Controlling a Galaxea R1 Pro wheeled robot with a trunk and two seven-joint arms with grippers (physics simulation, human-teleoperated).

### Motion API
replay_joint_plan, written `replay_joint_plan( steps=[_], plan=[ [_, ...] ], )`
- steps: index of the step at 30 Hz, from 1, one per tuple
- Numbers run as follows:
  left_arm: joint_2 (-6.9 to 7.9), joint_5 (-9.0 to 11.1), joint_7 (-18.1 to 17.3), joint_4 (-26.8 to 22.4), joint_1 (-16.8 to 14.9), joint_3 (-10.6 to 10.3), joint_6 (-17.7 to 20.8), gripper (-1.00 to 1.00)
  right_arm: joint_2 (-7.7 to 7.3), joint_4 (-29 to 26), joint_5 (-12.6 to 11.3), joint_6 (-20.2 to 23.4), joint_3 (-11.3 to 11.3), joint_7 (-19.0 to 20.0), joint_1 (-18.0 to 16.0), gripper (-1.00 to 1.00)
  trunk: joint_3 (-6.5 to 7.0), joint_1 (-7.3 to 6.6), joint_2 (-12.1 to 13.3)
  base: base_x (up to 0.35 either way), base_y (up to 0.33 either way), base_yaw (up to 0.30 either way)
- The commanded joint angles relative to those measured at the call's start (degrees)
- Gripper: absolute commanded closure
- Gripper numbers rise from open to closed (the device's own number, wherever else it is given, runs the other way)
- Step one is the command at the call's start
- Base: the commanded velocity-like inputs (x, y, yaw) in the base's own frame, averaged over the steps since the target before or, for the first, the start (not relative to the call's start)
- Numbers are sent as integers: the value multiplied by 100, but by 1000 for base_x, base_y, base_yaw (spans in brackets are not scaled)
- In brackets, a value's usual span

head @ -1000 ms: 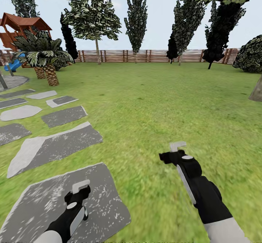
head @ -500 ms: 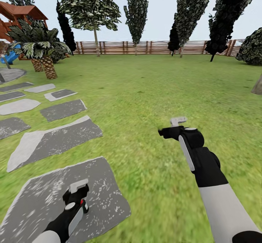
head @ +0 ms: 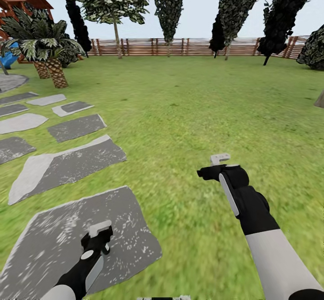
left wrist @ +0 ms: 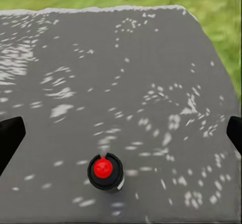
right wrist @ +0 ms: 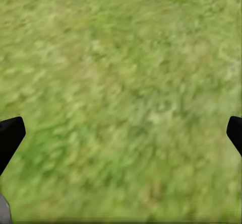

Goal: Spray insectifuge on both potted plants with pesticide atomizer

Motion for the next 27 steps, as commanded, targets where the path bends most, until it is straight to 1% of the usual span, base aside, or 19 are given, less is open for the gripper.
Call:
replay_joint_plan(
  steps=[1, 9, 12, 14, 17, 20, 24, 27],
  plan=[
    [-14, 0, -44, -2, -1, -2, 0, -100, -3, 2, 1, -1, 0, -8, 2, -100, -23, 2, -2, 0, 0, 0],
    [-19, 1, -97, -18, 3, -16, 0, -100, -9, 5, 0, -2, 0, -10, 1, -100, -200, 23, -13, 0, 0, 0],
    [13, 28, -123, -13, 2, 15, -2, -100, -7, 8, 2, -3, 0, -8, 3, -100, -267, 31, -17, 0, 0, 0],
    [39, 41, -186, -9, 2, 26, -39, -100, -5, 8, 3, 0, 0, -8, 2, -100, -311, 36, -19, 0, 0, 0],
    [108, 43, -496, 2, 1, 26, -131, -100, -8, 6, 1, -1, 0, -8, 2, -100, -377, 43, -23, 0, 0, 0],
    [103, 10, -603, 4, 2, 16, -192, -100, -5, 8, 4, 1, 0, -8, 5, -100, -444, 51, -27, 0, 0, 0],
    [73, -99, -608, 4, 4, -16, -808, -100, -9, 8, 1, 0, 0, -8, 5, -100, -532, 61, -33, 0, 0, 0],
    [76, -136, -601, 10, 2, -18, -1258, -100, -6, 9, 1, 0, 0, -8, 4, -100, -599, 69, -37, 0, 0, 0]
  ],
)
